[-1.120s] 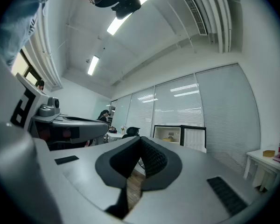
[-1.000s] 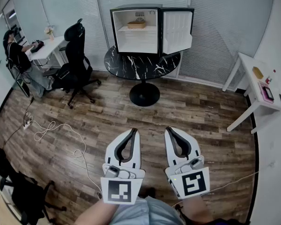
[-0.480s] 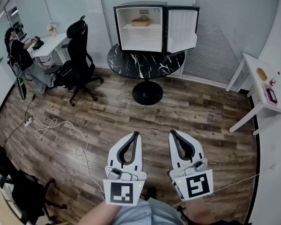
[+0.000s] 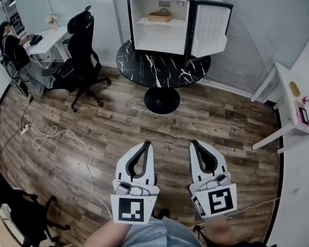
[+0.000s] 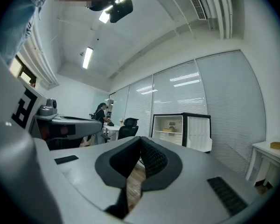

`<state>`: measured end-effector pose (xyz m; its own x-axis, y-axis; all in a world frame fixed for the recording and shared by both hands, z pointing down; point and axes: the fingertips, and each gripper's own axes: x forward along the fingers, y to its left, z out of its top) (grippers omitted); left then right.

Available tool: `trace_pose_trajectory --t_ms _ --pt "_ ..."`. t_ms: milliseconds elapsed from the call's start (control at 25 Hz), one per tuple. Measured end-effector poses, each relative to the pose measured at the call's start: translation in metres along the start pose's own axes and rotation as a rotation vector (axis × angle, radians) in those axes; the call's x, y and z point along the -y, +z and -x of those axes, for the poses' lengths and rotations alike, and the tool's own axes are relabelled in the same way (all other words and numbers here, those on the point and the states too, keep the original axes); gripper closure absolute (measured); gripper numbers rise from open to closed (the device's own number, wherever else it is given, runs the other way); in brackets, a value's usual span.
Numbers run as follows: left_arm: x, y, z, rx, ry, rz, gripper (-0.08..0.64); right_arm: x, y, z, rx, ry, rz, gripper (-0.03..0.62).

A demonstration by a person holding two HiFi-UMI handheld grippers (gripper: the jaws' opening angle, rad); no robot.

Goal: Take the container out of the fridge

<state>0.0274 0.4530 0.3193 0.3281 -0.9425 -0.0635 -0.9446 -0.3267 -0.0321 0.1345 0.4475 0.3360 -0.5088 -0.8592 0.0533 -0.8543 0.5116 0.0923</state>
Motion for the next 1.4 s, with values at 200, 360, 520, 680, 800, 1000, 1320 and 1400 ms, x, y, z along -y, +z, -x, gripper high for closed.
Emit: trace_pose_trajectory --t_ms 200,360,520,680,800,1000,1320,1400 --pt "-0.058 -0.006 -0.07 -0.001 0.007 0.005 0.546 0.02 0.008 -0.089 0.009 -0.006 0.023 0.578" --pt "-0.093 0.005 -0.117 0.035 -0.006 -0.009 0.546 0.032 0.023 -0.146 0.018 -0.005 0.043 0.578" --pt "-0.119 0.017 -0.151 0.076 -0.013 -0.015 0.546 0.044 0.046 -0.186 0.059 -0.026 0.071 0.578" --pt "-0.134 0.02 -0.176 0.08 -0.026 -0.014 0.546 0.057 0.055 -0.208 0.063 -0.044 0.076 0.578" --pt "-0.136 0.016 -0.191 0.075 -0.043 -0.018 0.546 0.068 0.054 -0.218 0.066 -0.067 0.07 0.578" --pt "-0.137 0.002 -0.216 0.061 -0.066 -0.01 0.546 0.086 0.042 -0.236 0.057 -0.088 0.056 0.578" --pt "-0.14 -0.018 -0.284 0.037 -0.089 -0.038 0.546 0.136 0.029 -0.284 0.067 -0.109 0.031 0.578" --pt "-0.144 -0.023 -0.307 0.026 -0.092 -0.051 0.546 0.151 0.025 -0.303 0.066 -0.106 0.021 0.578"
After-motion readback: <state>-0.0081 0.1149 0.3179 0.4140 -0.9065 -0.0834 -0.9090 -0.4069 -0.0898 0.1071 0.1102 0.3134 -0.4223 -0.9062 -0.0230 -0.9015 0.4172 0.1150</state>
